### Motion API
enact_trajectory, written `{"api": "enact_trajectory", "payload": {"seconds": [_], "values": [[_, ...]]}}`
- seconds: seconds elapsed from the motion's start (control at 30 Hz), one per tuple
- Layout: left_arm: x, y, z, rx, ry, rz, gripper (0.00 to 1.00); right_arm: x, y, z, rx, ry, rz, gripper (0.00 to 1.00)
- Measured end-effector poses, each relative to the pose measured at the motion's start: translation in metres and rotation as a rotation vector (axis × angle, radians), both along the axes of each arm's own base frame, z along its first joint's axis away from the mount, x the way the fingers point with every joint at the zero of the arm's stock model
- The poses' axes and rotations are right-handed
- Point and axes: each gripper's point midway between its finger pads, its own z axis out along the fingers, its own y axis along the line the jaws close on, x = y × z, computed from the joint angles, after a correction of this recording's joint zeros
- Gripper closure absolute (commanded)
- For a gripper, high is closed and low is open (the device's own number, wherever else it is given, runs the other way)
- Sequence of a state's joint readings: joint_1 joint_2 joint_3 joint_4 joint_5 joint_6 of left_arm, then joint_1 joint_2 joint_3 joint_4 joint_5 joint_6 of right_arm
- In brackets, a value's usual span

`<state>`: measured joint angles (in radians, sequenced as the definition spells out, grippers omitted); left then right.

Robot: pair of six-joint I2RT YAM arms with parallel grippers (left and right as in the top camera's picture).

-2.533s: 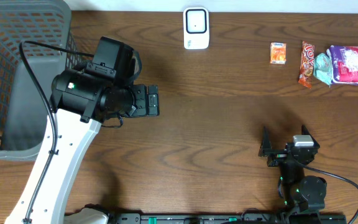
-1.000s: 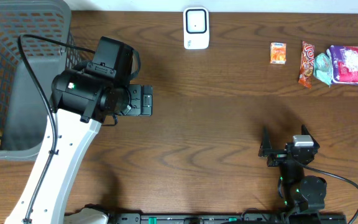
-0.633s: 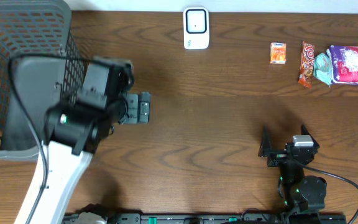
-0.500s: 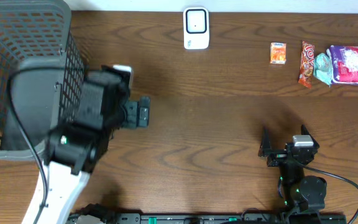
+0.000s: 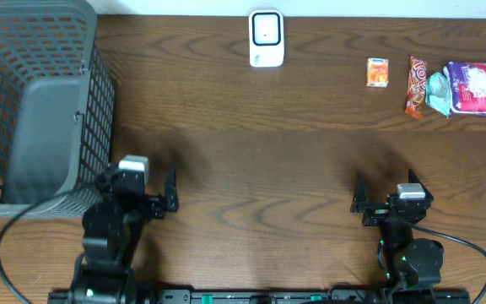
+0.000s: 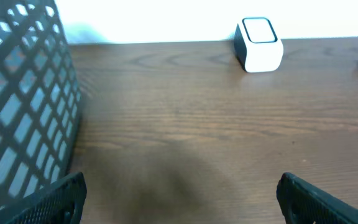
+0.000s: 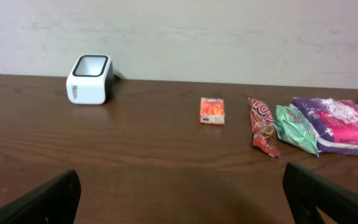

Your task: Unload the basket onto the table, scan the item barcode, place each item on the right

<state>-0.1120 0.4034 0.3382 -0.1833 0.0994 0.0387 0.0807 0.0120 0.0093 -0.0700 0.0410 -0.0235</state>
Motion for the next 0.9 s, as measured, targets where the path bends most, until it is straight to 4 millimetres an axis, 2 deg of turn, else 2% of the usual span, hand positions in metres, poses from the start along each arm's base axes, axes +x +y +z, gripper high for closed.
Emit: {"api": "enact_trajectory", "payload": {"seconds": [0.3,0.43,0.57,0.9], "values": [[-0.009,0.013,0.006,0.014,-0.176,0.041,0.02,0.0,0.0,0.0,0.0,0.0,0.0,0.01],[-0.01,0.018,0.003,0.02,-0.247,0.057,0.02,0.0,0.0,0.0,0.0,0.0,0.0,0.01],[-0.009,0.018,-0.003,0.016,-0.298,0.057,0.02,0.0,0.0,0.0,0.0,0.0,0.0,0.01],[-0.009,0.017,-0.002,0.012,-0.347,0.049,0.02,0.0,0.0,0.0,0.0,0.0,0.0,0.01]]}}
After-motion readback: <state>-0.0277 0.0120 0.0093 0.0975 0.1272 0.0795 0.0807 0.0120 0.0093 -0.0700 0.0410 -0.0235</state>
